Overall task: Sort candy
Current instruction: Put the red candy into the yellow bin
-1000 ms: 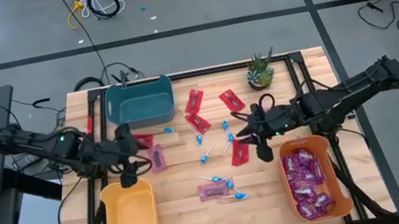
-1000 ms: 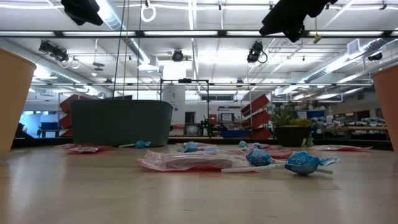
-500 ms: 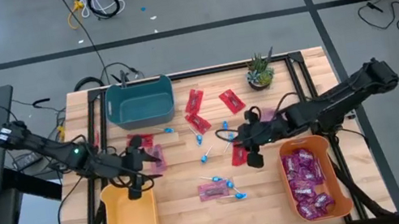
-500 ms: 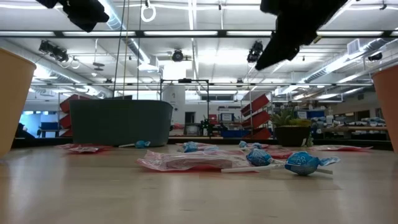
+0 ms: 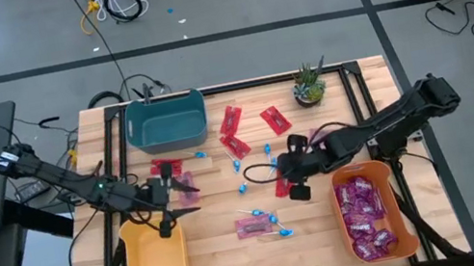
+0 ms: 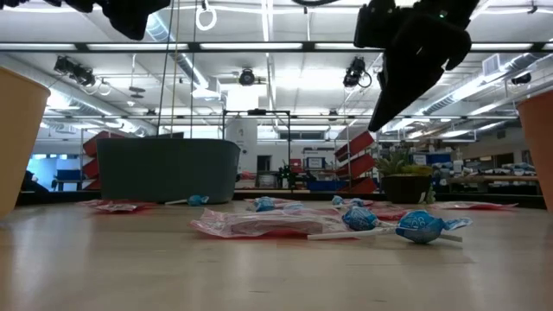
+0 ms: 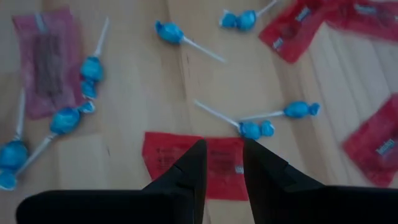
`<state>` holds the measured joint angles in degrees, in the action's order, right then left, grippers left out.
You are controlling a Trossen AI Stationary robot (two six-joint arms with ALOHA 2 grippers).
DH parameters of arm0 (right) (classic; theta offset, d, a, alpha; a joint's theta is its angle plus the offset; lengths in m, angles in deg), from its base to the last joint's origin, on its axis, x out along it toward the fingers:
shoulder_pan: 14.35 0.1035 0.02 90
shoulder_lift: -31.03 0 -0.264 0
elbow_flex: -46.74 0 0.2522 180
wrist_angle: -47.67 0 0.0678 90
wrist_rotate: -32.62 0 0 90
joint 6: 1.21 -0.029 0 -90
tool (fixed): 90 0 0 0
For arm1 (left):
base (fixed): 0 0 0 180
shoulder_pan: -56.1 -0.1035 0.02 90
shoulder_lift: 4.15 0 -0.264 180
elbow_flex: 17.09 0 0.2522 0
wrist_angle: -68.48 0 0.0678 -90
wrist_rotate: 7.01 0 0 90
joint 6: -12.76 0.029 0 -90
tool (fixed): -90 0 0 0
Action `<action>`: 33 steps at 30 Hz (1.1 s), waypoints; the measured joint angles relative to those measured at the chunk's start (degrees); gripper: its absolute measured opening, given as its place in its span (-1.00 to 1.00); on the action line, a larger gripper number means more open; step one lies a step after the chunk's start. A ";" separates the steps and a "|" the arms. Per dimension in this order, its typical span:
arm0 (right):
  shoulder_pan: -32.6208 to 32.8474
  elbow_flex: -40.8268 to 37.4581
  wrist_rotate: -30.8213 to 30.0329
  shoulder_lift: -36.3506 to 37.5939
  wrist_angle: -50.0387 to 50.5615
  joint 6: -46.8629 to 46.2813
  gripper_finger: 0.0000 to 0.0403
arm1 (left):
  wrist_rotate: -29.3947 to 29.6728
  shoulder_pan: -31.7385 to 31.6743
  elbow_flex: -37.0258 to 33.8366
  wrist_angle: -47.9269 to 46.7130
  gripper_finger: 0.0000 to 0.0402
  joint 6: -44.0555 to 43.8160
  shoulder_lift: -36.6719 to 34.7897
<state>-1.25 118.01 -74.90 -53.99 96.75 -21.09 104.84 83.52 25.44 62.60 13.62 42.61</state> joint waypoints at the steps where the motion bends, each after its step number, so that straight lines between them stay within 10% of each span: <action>1: 0.00 0.71 -0.02 -0.58 0.97 0.04 -0.56 | 1.00 0.00 -0.28 0.89 0.09 0.35 0.00; 33: 5.38 2.37 5.72 -13.66 2.24 -4.39 -0.49 | 8.29 -0.02 -0.98 2.88 0.09 0.40 0.07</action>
<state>4.13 120.38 -69.18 -67.66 98.99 -25.48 113.12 83.49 24.46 65.48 14.02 42.68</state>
